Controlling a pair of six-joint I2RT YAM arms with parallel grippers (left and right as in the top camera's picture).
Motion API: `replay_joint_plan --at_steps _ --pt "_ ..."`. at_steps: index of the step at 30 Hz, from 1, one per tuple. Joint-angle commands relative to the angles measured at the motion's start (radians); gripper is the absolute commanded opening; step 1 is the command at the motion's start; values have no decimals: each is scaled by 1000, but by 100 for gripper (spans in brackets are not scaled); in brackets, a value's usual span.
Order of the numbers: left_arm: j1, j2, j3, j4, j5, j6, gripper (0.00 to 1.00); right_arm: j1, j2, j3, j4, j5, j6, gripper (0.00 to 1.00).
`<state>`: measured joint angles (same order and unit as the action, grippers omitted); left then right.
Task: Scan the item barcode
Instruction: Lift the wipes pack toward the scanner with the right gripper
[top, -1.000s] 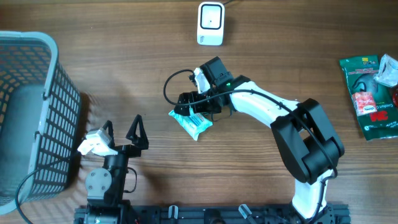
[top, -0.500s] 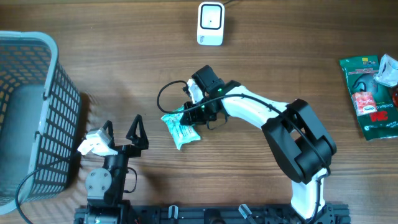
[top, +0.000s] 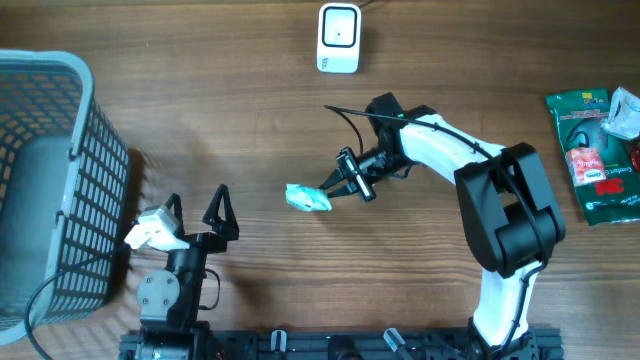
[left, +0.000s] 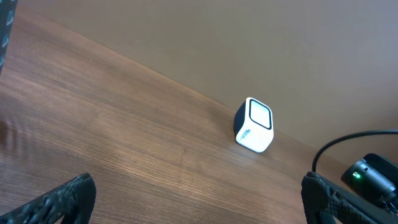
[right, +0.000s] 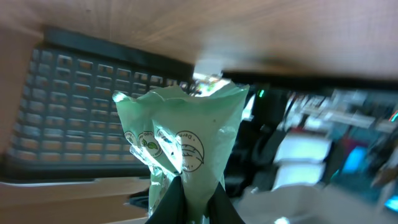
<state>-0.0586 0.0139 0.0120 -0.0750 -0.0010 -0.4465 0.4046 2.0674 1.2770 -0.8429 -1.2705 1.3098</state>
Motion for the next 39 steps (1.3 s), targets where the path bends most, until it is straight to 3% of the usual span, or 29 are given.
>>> replay_joint_plan --at_steps 1,5,8,11,14,20,25,30,35,39 --pt "5 -5 -6 0 12 16 100 -2 20 15 -14 -154 238 4" --pt "5 -5 -6 0 12 16 100 -2 20 15 -15 -283 265 4" --pt "5 -5 -6 0 12 16 100 -13 20 14 35 -343 112 4" --pt "5 -5 -6 0 12 16 100 -26 20 14 56 -340 90 4" --pt "5 -5 -6 0 12 16 100 -26 20 13 -47 -352 269 4" --pt "5 -5 -6 0 12 16 100 -37 20 12 -51 -271 762 5" --pt "5 -5 -6 0 12 16 100 -66 26 6 -347 -271 758 5" --pt "5 -5 -6 0 12 16 100 -113 31 6 -557 -106 757 5" --pt "5 -5 -6 0 12 16 100 -146 35 6 -571 -14 740 5" --pt "5 -5 -6 0 12 16 100 -156 35 6 -531 -6 415 5"
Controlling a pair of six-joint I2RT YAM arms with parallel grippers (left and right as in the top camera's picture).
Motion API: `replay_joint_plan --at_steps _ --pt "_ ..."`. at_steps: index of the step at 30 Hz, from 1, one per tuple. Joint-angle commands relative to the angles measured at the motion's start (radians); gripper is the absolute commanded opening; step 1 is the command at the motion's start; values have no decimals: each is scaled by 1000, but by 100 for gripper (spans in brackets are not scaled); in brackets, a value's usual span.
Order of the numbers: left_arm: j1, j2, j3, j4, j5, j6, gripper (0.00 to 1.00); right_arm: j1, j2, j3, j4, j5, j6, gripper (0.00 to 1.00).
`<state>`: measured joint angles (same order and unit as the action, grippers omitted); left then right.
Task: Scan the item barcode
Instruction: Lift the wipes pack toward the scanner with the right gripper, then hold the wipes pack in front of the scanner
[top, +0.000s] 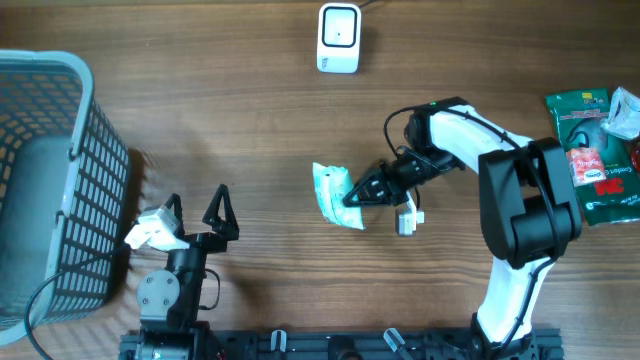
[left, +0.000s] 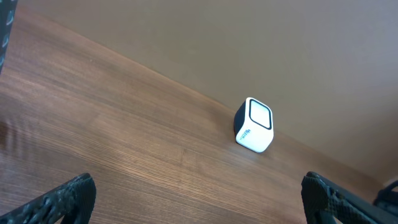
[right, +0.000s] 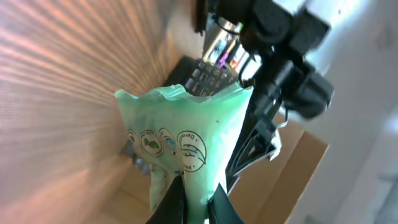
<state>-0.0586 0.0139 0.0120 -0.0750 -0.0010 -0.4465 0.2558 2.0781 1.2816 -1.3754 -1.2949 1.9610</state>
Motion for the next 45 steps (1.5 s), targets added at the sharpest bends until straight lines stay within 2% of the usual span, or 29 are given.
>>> replay_joint_plan --at_steps 1,5,7,9,11,13,14,16,18,22,27,31,38,42,45 --pt "5 -5 -6 0 12 16 100 -8 24 3 2 7 -371 4" --pt "5 -5 -6 0 12 16 100 -7 24 39 2 0 -732 4" --pt "5 -5 -6 0 12 16 100 -8 24 76 17 12 -779 4" --pt "5 -5 -6 0 12 16 100 -8 24 118 120 43 -746 5" --pt "5 -5 -6 0 12 16 100 -4 24 148 320 60 -650 5" --pt "5 -5 -6 0 12 16 100 2 24 167 665 110 -512 4" --pt "5 -5 -6 0 12 16 100 5 24 167 900 173 -430 5" --pt "5 -5 -6 0 12 16 100 14 24 167 1226 324 -384 5" --pt "5 -5 -6 0 12 16 100 26 24 167 1390 482 -346 5" --pt "5 -5 -6 0 12 16 100 55 26 167 1413 809 -233 4" --pt "5 -5 -6 0 12 16 100 85 28 168 1477 1101 -233 5" --pt "5 -5 -6 0 12 16 100 81 65 214 1528 1125 -234 5" --pt "5 -5 -6 0 12 16 100 82 248 431 1499 993 -234 5" --pt "5 -5 -6 0 12 16 100 82 244 473 1397 972 -251 5" --pt "5 -5 -6 0 12 16 100 76 200 542 1199 942 -296 5"
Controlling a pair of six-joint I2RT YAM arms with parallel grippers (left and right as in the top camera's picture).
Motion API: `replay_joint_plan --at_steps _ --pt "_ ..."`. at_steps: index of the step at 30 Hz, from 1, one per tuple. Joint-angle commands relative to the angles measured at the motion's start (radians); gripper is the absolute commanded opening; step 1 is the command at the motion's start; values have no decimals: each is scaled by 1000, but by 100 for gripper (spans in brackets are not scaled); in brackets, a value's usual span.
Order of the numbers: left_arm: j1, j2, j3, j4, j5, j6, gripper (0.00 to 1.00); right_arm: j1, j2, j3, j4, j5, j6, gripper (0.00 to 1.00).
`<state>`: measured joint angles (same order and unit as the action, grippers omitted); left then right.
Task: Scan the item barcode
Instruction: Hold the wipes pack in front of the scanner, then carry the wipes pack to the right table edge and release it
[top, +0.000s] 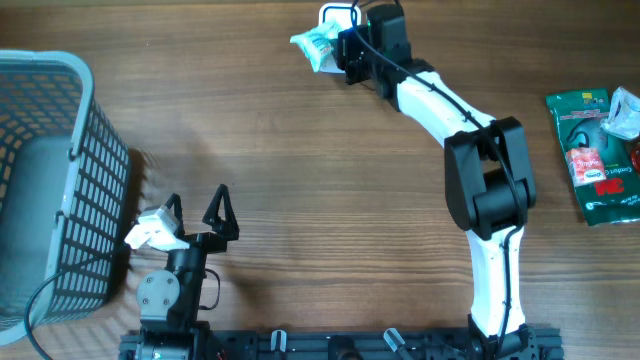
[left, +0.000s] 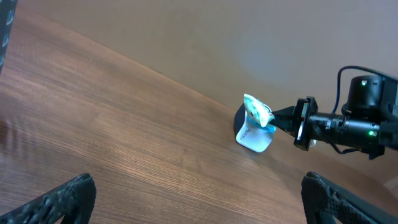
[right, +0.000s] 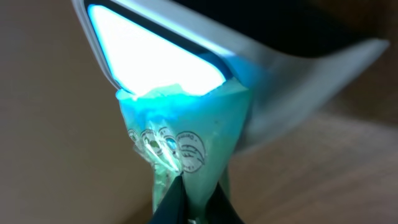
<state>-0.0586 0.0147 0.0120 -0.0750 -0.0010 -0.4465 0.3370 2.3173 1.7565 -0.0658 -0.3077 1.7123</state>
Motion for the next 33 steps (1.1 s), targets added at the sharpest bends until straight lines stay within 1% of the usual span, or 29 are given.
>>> replay_joint_plan --at_steps 1,2,5,8,9,11,12,14,17,19,22,24,26,27,28,29,31,33 --pt "5 -5 -6 0 12 16 100 -11 -72 81 -177 -42 -84 5" --pt "5 -5 -6 0 12 16 100 -15 -94 84 -215 -41 -96 5" --pt "5 -5 -6 0 12 16 100 -55 -209 85 -434 -36 -112 5" --pt "5 -5 -6 0 12 16 100 -128 -308 85 -693 3 -138 5" --pt "5 -5 -6 0 12 16 100 -169 -343 85 -788 29 -179 5" --pt "5 -5 -6 0 12 16 100 -248 -379 85 -914 66 -292 5" --pt "5 -5 -6 0 12 16 100 -306 -382 85 -965 76 -374 5" --pt "5 -5 -6 0 12 16 100 -388 -375 78 -1028 105 -478 5" --pt "5 -5 -6 0 12 16 100 -506 -357 23 -1007 179 -637 5" --pt "5 -5 -6 0 12 16 100 -570 -325 -24 -944 160 -755 5" --pt "5 -5 -6 0 12 16 100 -613 -267 -71 -869 152 -898 5" --pt "5 -5 -6 0 12 16 100 -631 -222 -80 -831 163 -963 5" --pt "5 -5 -6 0 12 16 100 -650 -190 -80 -803 166 -1009 5" --pt "5 -5 -6 0 12 16 100 -662 -180 -80 -790 209 -1006 8" --pt "5 -5 -6 0 12 16 100 -671 -179 -80 -787 256 -997 8" --pt "5 -5 -6 0 12 16 100 -688 -182 -79 -783 337 -965 5" --pt "5 -5 -6 0 12 16 100 -719 -197 -63 -792 432 -953 5" --pt "5 -5 -6 0 12 16 100 -762 -225 -21 -818 472 -959 6"
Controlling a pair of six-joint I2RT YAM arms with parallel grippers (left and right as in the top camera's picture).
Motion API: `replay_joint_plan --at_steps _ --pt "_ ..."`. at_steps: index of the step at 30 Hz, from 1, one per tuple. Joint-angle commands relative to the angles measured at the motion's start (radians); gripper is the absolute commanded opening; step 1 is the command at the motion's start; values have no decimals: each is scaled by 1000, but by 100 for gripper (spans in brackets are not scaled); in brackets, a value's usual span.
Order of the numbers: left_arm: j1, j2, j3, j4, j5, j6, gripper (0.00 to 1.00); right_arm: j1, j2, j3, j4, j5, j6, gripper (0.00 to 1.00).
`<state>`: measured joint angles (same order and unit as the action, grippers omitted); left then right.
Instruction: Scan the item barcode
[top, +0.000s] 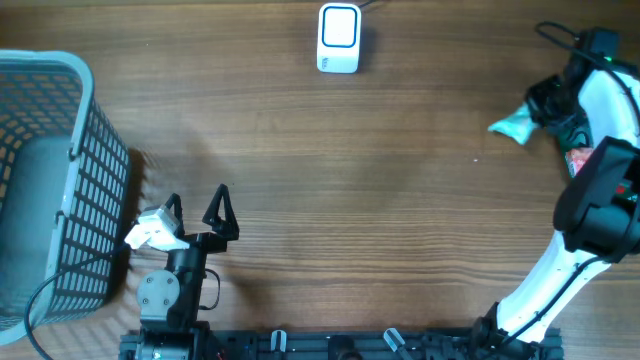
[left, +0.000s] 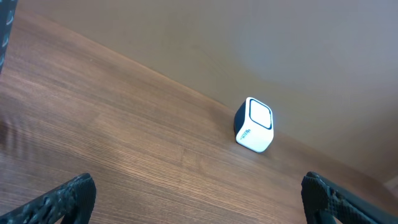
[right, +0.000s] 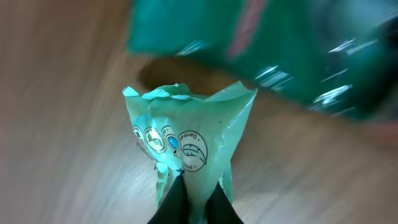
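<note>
A pale green packet (top: 513, 124) hangs at the table's far right, pinched by my right gripper (top: 537, 108); in the right wrist view the packet (right: 186, 140) rises from the shut fingers (right: 214, 208). The white scanner (top: 338, 38) stands at the back middle, also seen in the left wrist view as the scanner (left: 255, 125). My left gripper (top: 193, 208) rests near the front left, open, fingertips (left: 68, 196) wide apart with nothing between them.
A grey mesh basket (top: 50, 180) fills the left side. Green and red packets (top: 598, 150) lie at the right edge, right behind the held packet. A white crumpled scrap (top: 150, 230) sits by the left arm's base.
My right gripper with the green packet has moved from in front of the scanner at the back middle to the far right, beside the pile of packets. The left arm has not moved.
My right gripper held the green packet low over the table's middle, then a little to the right with the packet turned. Then it held the packet right at the scanner's face. Now the packet is at the far right by the other packets, still gripped.
</note>
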<state>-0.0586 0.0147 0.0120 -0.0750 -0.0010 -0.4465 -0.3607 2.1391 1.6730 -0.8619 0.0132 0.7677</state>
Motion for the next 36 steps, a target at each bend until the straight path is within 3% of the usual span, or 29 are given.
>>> replay_joint_plan --at_steps 1,2,3,4,11,15,19,27,36 --pt "5 -5 -6 0 12 16 100 -77 -57 82 -24 142 -34 22" --pt "5 -5 -6 0 12 16 100 -87 -67 105 -24 112 -68 45" --pt "5 -5 -6 0 12 16 100 -96 -78 138 -26 60 -141 80" --pt "5 -5 -6 0 12 16 100 -98 -92 174 -38 6 -206 99" --pt "5 -5 -6 0 12 16 100 -88 -289 431 -288 -217 -278 100" --pt "5 -5 -6 0 12 16 100 -87 -499 441 -419 -389 -381 100" --pt "5 -5 -6 0 12 16 100 -88 -721 441 -477 -389 -413 100" --pt "5 -5 -6 0 12 16 100 -88 -1138 441 -490 -389 -266 100" --pt "5 -5 -6 0 12 16 100 -87 -1405 441 -566 -294 -284 100"
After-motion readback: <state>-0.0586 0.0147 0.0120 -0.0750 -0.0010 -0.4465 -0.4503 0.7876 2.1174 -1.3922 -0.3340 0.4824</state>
